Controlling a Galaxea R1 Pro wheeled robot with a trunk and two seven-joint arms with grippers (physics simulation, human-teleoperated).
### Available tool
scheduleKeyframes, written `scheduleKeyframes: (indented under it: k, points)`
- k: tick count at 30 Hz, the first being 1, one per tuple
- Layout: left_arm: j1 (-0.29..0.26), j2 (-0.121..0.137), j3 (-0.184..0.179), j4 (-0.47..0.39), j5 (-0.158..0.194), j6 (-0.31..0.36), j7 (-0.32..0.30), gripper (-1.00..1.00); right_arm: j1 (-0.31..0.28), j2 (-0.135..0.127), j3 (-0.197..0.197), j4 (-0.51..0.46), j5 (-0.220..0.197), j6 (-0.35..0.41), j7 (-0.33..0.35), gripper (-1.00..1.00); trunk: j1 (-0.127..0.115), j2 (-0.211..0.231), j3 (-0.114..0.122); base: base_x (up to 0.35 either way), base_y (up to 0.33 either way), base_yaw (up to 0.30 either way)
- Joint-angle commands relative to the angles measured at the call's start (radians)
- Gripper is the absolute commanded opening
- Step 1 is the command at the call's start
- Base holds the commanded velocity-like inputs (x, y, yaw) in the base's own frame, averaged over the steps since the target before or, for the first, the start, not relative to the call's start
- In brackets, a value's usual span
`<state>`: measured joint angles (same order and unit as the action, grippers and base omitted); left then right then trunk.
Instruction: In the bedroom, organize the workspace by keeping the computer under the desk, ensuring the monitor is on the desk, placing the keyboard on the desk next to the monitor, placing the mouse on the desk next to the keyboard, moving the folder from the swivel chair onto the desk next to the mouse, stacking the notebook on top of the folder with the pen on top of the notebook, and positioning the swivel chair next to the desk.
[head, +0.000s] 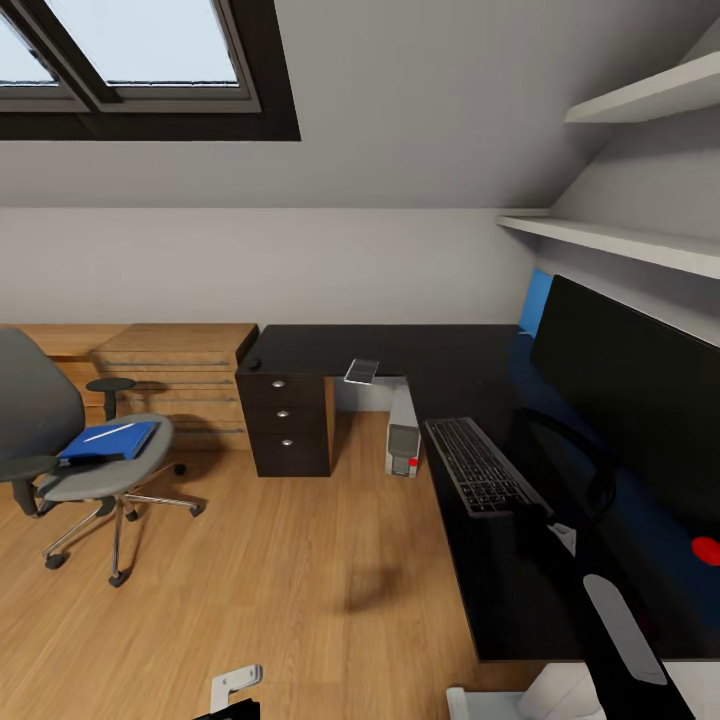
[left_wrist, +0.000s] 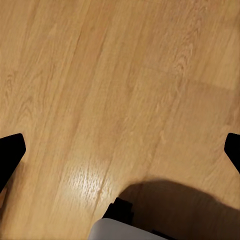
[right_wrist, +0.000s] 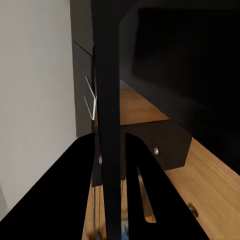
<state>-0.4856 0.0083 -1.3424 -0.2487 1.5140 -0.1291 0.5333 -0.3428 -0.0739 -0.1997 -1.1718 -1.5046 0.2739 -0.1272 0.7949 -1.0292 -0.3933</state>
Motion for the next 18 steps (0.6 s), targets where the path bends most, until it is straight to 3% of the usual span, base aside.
scheduleKeyframes:
  k: [1, 6, 18]
  points:
    - [-0.001, 0.001, -0.008, -0.003, 0.011, -0.006, 0.005, 1.0, -0.001, 0.0, -0.001, -0.001, -0.011, -0.002, -0.008, -1.0, 0.0, -0.001, -0.001, 0.0, 0.0, 0.0]
    - [-0.001, 0.001, -0.009, -0.003, 0.011, -0.006, 0.005, 1.0, -0.001, 0.0, -0.001, 0.001, -0.012, -0.081, -0.008, -1.0, 0.0, -0.001, -0.001, 0.0, 0.0, 0.0]
    - [-0.001, 0.0, -0.01, -0.003, 0.01, -0.014, 0.005, 1.0, -0.001, -0.001, -0.003, 0.0, -0.012, -0.088, -0.009, -1.0, 0.0, -0.001, -0.001, 0.009, -0.023, 0.0]
